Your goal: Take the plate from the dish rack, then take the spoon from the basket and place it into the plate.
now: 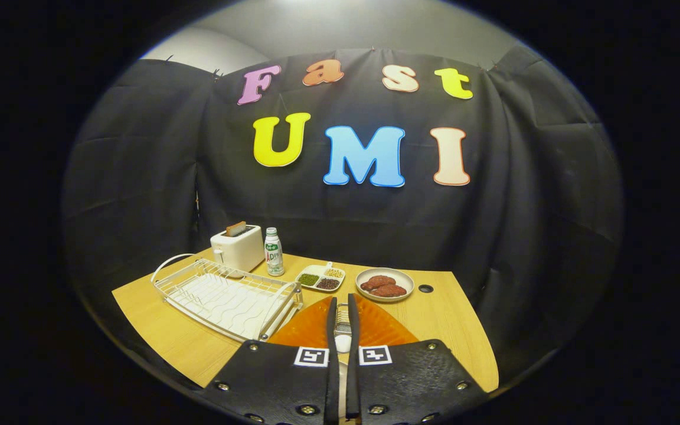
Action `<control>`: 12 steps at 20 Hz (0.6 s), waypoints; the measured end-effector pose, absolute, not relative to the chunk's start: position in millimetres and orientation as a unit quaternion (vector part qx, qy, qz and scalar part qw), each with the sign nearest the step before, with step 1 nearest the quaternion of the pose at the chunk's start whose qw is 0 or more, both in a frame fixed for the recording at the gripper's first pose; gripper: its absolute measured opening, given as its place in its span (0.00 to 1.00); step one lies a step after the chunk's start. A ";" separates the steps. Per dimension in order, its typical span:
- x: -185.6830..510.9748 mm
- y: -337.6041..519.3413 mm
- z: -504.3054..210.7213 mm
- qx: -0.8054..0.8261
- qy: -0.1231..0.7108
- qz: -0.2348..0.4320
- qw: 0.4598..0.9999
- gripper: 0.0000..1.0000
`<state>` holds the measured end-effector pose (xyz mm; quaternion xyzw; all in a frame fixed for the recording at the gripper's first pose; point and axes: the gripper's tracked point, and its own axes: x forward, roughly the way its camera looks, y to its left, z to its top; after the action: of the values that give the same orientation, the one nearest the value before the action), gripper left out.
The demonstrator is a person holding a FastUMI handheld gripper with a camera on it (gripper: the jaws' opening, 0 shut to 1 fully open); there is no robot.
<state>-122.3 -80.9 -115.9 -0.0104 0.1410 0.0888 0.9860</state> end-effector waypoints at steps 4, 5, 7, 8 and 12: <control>-121.3 -70.8 -120.5 -0.011 0.145 0.099 0.984 0.04; -120.4 -68.8 -122.2 -0.011 0.146 0.102 0.984 0.04; -120.6 -64.0 -130.3 -0.014 0.154 0.110 0.982 0.04; -121.3 -61.5 -138.0 -0.016 0.162 0.116 0.980 0.04; -124.8 -48.4 -172.7 -0.023 0.204 0.140 0.968 0.04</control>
<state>-124.8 -48.4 -172.7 -0.0227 0.2044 0.1405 0.9685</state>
